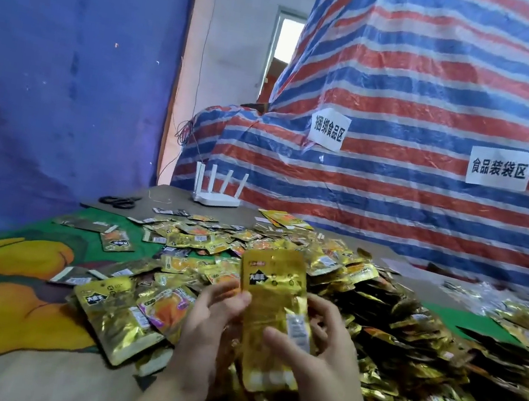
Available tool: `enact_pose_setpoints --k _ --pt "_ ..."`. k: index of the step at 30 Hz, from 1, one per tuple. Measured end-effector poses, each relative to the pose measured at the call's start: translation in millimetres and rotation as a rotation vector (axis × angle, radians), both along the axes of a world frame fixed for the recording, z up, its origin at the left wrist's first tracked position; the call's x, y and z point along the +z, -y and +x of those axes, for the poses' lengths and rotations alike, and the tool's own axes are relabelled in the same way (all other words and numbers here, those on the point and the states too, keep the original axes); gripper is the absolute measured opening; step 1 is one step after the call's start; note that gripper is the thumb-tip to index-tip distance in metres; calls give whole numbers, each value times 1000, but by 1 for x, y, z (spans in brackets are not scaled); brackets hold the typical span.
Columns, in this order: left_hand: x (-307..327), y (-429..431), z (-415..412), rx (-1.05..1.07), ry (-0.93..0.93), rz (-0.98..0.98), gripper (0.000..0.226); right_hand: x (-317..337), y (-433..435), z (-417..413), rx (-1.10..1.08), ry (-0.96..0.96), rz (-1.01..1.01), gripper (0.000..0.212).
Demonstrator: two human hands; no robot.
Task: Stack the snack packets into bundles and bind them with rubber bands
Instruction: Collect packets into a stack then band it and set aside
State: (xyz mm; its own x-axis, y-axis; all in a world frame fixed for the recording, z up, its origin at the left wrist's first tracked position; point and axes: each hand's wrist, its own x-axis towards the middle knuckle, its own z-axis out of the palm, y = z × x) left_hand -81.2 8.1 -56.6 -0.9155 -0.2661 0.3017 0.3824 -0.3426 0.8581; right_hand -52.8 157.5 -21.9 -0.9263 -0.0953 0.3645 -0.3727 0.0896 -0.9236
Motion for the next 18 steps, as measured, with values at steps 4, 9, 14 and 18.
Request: enact_pose_setpoints --k 4,9,14,18 --pt "6 5 11 162 -51 19 15 44 17 -33 -206 -268 309 54" --pt "12 -2 18 224 -28 -73 4 50 52 -84 -341 -248 928 38" --pt "21 6 15 214 -28 -112 6 36 55 -100 -510 -143 1305 54" --pt "48 38 10 154 -111 -317 4 49 65 -98 -465 -187 1299 42"
